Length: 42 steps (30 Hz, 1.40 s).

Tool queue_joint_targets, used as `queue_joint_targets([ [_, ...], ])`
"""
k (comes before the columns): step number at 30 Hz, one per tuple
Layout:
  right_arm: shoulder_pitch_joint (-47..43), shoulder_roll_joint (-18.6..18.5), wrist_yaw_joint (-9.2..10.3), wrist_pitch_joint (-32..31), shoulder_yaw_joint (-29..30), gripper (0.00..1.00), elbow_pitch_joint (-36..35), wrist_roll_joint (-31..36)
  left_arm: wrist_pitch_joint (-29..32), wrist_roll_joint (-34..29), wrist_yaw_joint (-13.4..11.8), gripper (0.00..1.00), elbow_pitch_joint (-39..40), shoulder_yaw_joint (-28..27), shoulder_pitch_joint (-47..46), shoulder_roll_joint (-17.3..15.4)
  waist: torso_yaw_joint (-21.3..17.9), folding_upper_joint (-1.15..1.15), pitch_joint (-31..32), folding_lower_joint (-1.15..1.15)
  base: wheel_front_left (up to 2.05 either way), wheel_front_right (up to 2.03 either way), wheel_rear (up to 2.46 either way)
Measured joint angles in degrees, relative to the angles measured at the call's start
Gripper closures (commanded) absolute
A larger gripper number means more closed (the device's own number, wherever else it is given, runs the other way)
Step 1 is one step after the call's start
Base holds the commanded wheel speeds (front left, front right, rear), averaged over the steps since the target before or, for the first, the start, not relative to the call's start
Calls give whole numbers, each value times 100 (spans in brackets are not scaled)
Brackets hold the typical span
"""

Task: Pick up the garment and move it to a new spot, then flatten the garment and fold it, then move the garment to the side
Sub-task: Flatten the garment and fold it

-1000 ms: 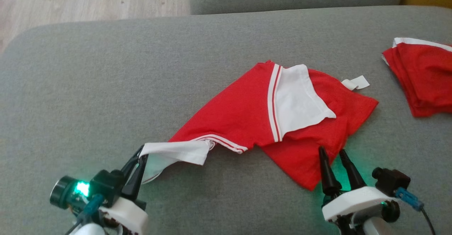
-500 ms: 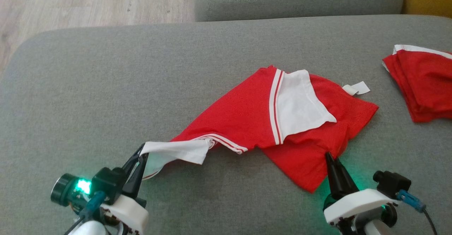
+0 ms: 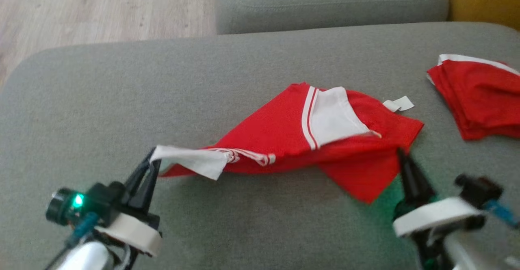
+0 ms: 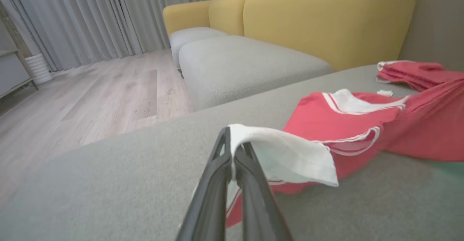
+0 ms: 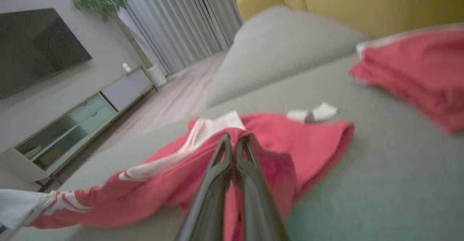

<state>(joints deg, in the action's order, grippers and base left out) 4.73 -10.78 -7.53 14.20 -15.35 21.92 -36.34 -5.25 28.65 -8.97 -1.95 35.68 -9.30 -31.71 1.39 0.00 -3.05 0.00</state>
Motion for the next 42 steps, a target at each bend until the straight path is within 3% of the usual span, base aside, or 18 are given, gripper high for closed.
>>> queue_joint_targets([
  [5, 312, -683, 0, -38, 460, 100, -1004, 335, -18, 180, 254, 100, 493, -330, -486, -368, -127, 0, 220, -1, 0, 0, 0],
  [10, 696, -1511, 0, -726, 1046, 100, -2268, 542, 121, 155, 508, 100, 1078, -720, -1408, -829, -276, 0, 349, -1, 0, 0, 0],
  [11, 696, -1511, 0, -726, 1046, 100, -2268, 542, 121, 155, 508, 100, 1078, -720, -1408, -829, -276, 0, 349, -1, 0, 0, 0],
  [12, 975, -1764, 0, -1012, 1251, 100, -2735, 538, 190, 137, 572, 100, 1295, -840, -1779, -948, -317, 0, 366, -1, 0, 0, 0],
  [16, 1620, -2075, 0, -1529, 1508, 100, -3417, 405, 335, 113, 754, 100, 1573, -1033, -2464, -1106, -352, 0, 399, -1, 0, 0, 0],
  [23, 2123, -2424, -1, -1960, 1611, 100, -3829, 408, 428, 114, 847, 100, 1775, -1318, -3321, -1154, -311, 0, 445, -1, 0, 0, 0],
  [28, 2557, -2487, -1, -2119, 1622, 100, -3766, 406, 526, 187, 960, 100, 1441, -1374, -3800, -1207, -225, 0, 379, -1, 0, 0, 0],
  [34, 3036, -2483, -1, -2119, 978, 100, -2940, 338, 566, 299, 1287, 100, 182, -1091, -4112, -950, -122, 0, 26, 0, 0, 0, 0],
  [39, 4023, -2195, -1, -2008, 503, 100, -1942, 456, 347, -70, 1445, 100, -954, -773, -5114, -615, -38, 0, -491, 1, 0, 0, 0],
  [42, 4840, -1835, -1, -1757, 517, 100, -1145, 355, 16, -276, 1486, 100, -1625, -742, -5905, -350, 8, 0, -867, 1, 0, 0, 0],
])
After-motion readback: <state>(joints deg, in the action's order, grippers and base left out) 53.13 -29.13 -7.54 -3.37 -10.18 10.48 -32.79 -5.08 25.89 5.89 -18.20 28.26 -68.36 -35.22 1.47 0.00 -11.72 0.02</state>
